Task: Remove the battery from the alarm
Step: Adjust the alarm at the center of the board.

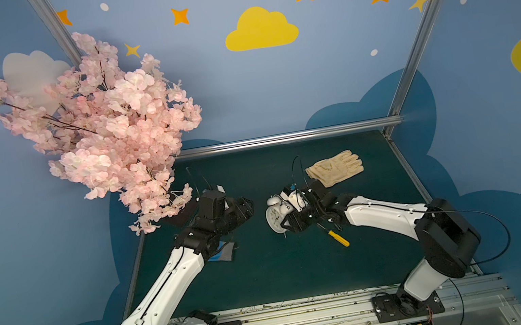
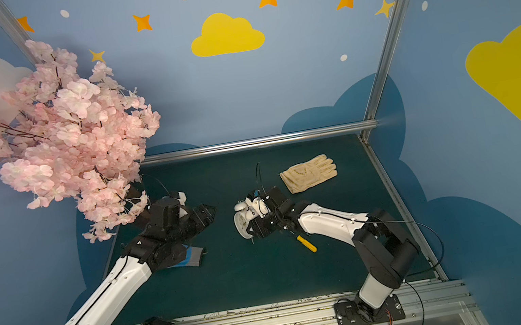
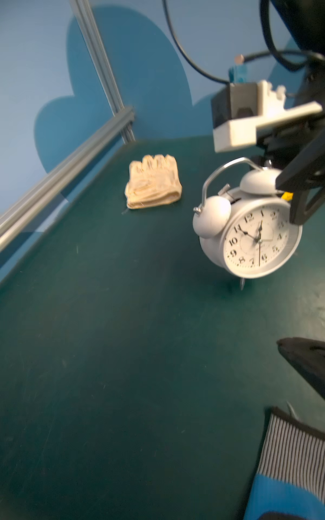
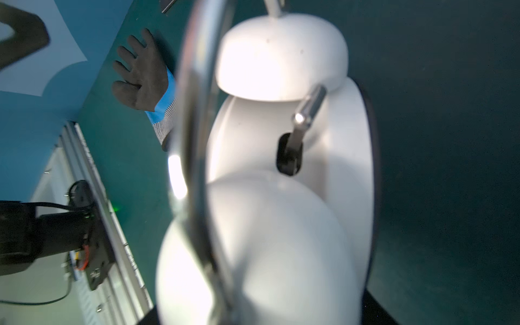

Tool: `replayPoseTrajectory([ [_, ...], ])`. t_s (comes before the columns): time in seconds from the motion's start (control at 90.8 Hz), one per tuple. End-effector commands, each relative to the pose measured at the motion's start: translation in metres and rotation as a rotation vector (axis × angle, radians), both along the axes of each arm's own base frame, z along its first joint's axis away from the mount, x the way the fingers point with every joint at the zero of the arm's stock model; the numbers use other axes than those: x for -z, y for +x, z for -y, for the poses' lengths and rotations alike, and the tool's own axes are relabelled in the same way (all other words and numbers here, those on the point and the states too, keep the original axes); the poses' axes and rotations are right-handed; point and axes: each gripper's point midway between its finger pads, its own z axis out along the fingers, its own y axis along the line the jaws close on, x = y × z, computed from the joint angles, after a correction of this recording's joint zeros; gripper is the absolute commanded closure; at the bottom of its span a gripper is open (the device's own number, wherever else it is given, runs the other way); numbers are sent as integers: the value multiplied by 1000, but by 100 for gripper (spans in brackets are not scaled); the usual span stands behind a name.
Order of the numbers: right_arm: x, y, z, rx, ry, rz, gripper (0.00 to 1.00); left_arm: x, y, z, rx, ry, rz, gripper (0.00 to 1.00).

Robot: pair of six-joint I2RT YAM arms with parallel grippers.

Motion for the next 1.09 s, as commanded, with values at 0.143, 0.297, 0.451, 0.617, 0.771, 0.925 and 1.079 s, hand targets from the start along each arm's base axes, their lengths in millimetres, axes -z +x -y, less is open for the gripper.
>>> replayPoseTrajectory([
  [0.143,12,-7,13,-85,121,-454,55,57,-2,-41,68,309,-76,6],
  [0.297,31,12,37,-66,110,-609,34,68,7,-56,45,319,-78,5],
  [0.451,39,39,58,-32,121,-665,10,68,19,-63,27,298,-67,5],
  [0.617,28,69,91,55,14,-600,7,65,32,-78,-2,339,-32,4],
  [0.771,15,105,179,325,-228,-414,3,70,44,-121,-84,539,19,1],
  [0.925,-12,136,284,692,-417,-23,3,77,65,-136,-43,702,165,0],
  [1.079,-19,141,341,905,-491,288,3,93,84,-125,21,708,352,0],
])
